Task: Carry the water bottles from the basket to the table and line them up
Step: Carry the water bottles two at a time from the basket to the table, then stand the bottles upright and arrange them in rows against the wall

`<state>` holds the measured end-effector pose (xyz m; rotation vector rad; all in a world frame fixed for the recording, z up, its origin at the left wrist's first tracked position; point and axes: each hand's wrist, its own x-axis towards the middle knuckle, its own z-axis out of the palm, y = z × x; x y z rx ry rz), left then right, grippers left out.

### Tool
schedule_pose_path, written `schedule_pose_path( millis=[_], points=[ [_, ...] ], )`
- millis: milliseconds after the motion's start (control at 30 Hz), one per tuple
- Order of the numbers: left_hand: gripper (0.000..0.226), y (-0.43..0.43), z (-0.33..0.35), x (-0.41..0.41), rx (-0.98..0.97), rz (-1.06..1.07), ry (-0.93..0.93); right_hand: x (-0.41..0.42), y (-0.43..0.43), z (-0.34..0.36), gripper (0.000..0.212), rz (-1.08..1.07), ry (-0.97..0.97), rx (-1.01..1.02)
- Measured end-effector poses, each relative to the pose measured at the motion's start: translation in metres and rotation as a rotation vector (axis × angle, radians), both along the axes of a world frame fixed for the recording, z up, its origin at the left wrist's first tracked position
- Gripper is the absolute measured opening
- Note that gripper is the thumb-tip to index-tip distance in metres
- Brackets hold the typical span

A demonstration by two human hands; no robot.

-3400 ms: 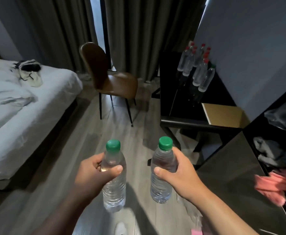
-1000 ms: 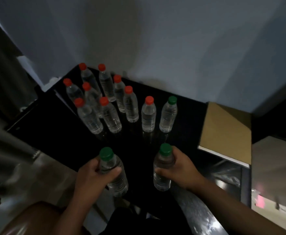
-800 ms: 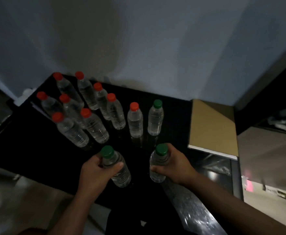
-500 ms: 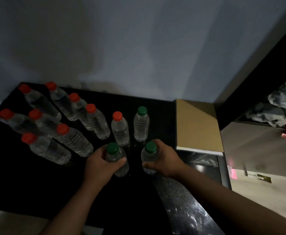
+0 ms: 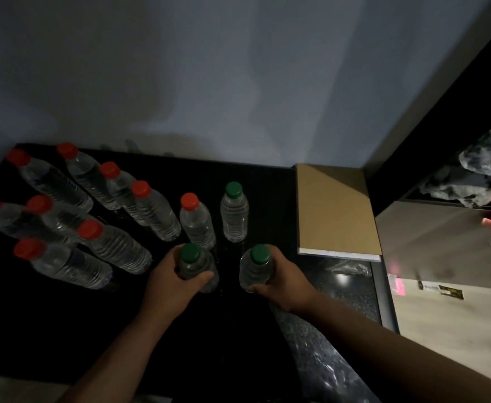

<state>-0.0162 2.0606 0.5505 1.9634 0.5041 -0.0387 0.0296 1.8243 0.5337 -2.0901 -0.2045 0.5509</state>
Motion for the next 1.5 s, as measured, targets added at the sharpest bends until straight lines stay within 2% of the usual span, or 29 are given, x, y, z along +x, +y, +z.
schedule_pose_path(
  millis=[300, 400, 533, 700, 767, 833, 933, 1000, 1100, 1267, 1400, 1500],
  points=[
    [0.064, 0.003, -0.010, -0.002, -0.046, 0.003, 0.004, 0.000, 0.011, -0.005, 0.061, -0.057, 0.010, -0.044],
    [0.064, 0.004, -0.008, -0.002, -0.065, -0.030, 0.001, -0.004, 0.010, -0.005, 0.066, -0.068, 0.004, -0.030],
    [0.081, 0.009, 0.011, -0.007, -0.157, -0.094, 0.028, -0.003, 0.004, 0.012, 0.077, -0.029, 0.028, 0.056],
    [0.035, 0.025, 0.058, -0.028, -0.038, -0.045, 0.033, -0.007, 0.011, 0.050, 0.048, 0.039, -0.228, 0.091],
    [0.023, 0.039, 0.077, -0.036, -0.008, -0.039, 0.014, -0.006, 0.021, 0.064, 0.048, 0.027, -0.347, 0.116],
    [0.017, 0.056, 0.094, -0.041, -0.008, -0.009, -0.029, -0.002, 0.035, 0.077, 0.038, 0.029, -0.450, 0.140],
    [0.023, 0.081, 0.115, -0.042, -0.031, 0.039, -0.134, 0.003, 0.061, 0.098, 0.020, 0.051, -0.549, 0.148],
    [0.025, 0.098, 0.124, -0.040, -0.057, 0.077, -0.206, 0.007, 0.079, 0.107, 0.021, 0.066, -0.578, 0.162],
    [0.021, 0.130, 0.130, -0.033, -0.067, 0.084, -0.300, 0.016, 0.109, 0.111, 0.018, 0.078, -0.520, 0.156],
    [0.029, 0.203, 0.127, -0.010, -0.105, -0.008, -0.268, 0.039, 0.181, 0.125, 0.009, 0.009, -0.483, 0.111],
    [0.046, 0.261, 0.125, 0.012, -0.062, -0.061, -0.283, 0.067, 0.237, 0.135, 0.018, -0.010, -0.493, 0.055],
    [0.047, 0.300, 0.132, 0.029, -0.048, -0.093, -0.322, 0.089, 0.268, 0.139, 0.024, -0.028, -0.467, 0.024]
  ],
)
